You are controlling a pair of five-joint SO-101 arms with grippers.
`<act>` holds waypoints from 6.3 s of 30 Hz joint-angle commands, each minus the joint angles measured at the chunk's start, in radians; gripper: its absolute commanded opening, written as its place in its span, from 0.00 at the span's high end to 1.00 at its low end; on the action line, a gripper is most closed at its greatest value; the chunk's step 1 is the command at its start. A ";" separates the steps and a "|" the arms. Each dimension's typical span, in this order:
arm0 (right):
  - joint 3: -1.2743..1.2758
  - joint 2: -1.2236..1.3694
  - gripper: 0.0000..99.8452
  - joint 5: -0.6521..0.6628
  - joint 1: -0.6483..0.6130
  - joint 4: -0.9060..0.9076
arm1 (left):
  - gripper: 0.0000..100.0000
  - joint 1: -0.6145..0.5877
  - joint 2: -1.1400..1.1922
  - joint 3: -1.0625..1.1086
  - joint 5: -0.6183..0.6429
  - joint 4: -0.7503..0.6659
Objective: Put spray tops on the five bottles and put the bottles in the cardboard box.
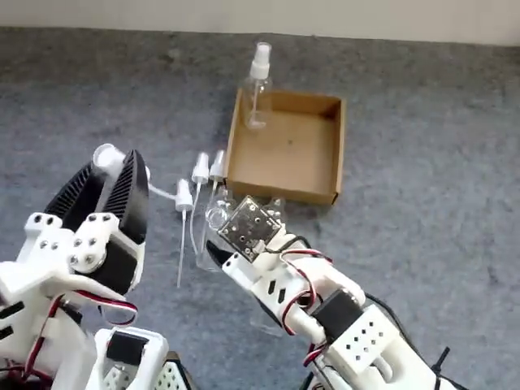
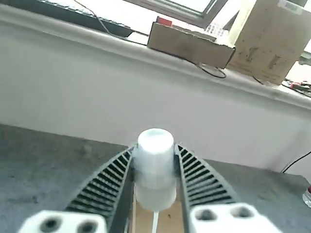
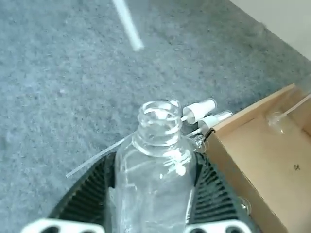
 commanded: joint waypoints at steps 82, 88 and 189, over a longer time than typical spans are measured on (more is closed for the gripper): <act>-1.064 0.740 1.00 -0.190 0.278 0.243 | 0.81 0.156 0.019 0.691 -0.272 -0.333; -1.179 0.750 1.00 -0.204 0.136 0.427 | 0.81 0.154 0.018 0.694 -0.279 -0.344; -1.178 1.475 0.79 -0.127 0.573 -0.398 | 0.82 0.068 0.010 0.759 -0.281 -0.413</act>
